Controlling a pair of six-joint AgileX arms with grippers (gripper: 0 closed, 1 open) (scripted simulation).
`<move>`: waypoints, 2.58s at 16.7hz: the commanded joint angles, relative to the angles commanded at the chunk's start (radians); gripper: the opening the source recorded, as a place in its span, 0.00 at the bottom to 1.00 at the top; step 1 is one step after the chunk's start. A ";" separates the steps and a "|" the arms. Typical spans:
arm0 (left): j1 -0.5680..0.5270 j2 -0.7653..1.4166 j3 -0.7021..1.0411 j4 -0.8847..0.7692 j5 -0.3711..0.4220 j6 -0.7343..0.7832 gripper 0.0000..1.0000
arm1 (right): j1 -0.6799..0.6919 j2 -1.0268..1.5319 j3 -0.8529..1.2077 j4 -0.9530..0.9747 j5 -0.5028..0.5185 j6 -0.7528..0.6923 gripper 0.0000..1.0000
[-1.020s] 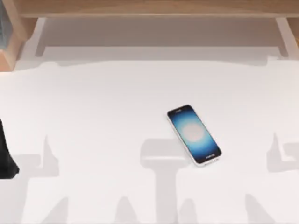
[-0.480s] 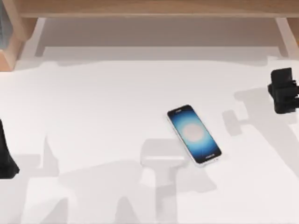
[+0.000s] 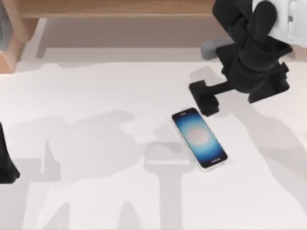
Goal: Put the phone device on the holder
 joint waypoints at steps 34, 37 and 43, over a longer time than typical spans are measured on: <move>0.000 0.000 0.000 0.000 0.000 0.000 1.00 | 0.081 0.390 0.101 0.113 -0.001 0.027 0.32; 0.000 0.000 0.000 0.000 0.000 0.000 1.00 | 0.081 0.390 0.101 0.113 -0.001 0.027 0.10; 0.000 0.000 0.000 0.000 0.000 0.000 1.00 | 0.081 0.390 0.101 0.113 -0.001 0.027 0.00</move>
